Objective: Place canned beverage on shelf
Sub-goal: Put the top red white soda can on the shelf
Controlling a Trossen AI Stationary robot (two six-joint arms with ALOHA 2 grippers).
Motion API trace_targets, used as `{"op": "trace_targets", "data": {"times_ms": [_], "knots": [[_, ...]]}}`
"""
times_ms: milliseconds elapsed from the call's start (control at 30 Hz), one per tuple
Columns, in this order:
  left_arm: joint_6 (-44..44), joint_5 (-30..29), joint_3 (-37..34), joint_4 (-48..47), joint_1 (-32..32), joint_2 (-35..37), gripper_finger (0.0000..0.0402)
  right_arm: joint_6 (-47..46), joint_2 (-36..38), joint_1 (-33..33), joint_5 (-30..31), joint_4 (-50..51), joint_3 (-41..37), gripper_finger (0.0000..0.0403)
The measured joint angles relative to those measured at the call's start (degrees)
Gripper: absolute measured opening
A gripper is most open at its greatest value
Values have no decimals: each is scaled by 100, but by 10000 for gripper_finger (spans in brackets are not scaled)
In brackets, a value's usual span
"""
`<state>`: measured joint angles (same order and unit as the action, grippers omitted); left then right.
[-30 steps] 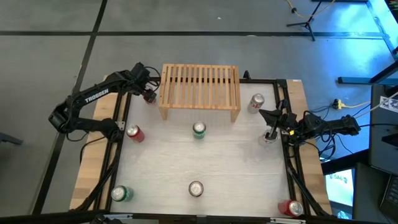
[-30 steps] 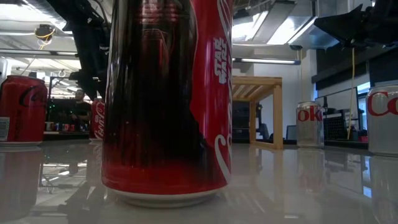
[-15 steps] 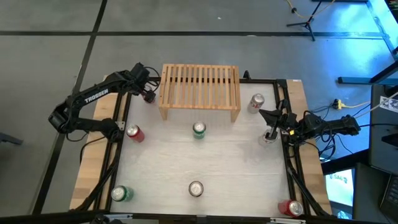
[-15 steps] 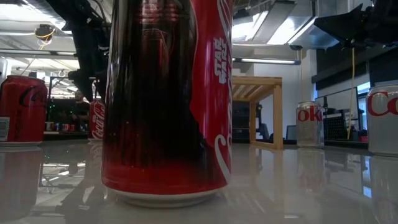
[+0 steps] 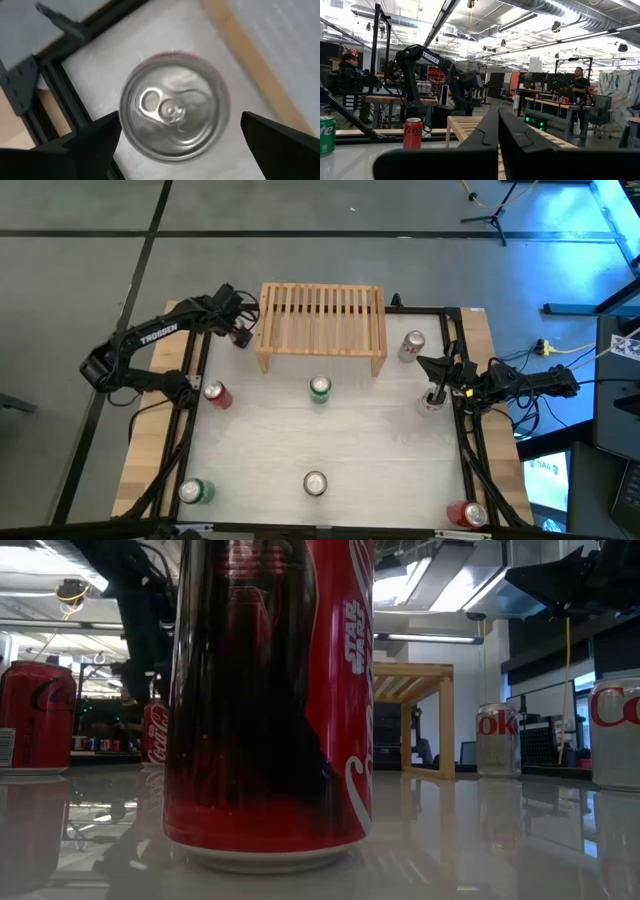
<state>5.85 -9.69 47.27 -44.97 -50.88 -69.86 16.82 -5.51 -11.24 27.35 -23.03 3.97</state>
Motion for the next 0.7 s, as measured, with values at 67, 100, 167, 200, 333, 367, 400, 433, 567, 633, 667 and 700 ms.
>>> {"op": "trace_targets", "data": {"times_ms": [67, 100, 167, 200, 333, 367, 400, 433, 567, 633, 667, 700], "knots": [[-2, 63, -75, 193, -29, -73, 394, 0, -1, 1, 0, -2, 0, 1], [-10, 122, -97, 285, -41, -122, 394, 0, 1, 0, 0, -9, 0, 1], [-24, 151, -116, 344, -61, -207, 394, 0, -1, 1, 1, -51, 0, 1], [-27, 153, -116, 350, -63, -259, 393, 1, 1, 1, 1, -72, 0, 1], [-130, 157, -120, 317, -65, -450, 365, 7, -1, 1, 0, -94, 0, 1], [-151, 157, -120, 300, -65, -476, 351, 9, 1, 0, 0, -94, 0, 1], [-157, 165, -120, 273, -65, -486, 337, 9, 0, -1, 0, -94, 0, 1], [-181, 169, -120, 233, -65, -488, 321, 9, 1, 0, 0, -93, 0, 1], [-275, 178, -120, 151, -60, -417, 260, 9, -1, 1, 0, -92, 0, 1], [-313, 188, -120, 13, -60, -334, 258, 11, -1, 1, 0, -92, 0, 1], [-325, 186, -79, -80, -58, -300, 258, 11, 1, -1, 0, -92, 0, 1], [-346, 188, -23, -163, -58, -256, 258, 11, 1, 1, 0, -92, 0, 1]]}}
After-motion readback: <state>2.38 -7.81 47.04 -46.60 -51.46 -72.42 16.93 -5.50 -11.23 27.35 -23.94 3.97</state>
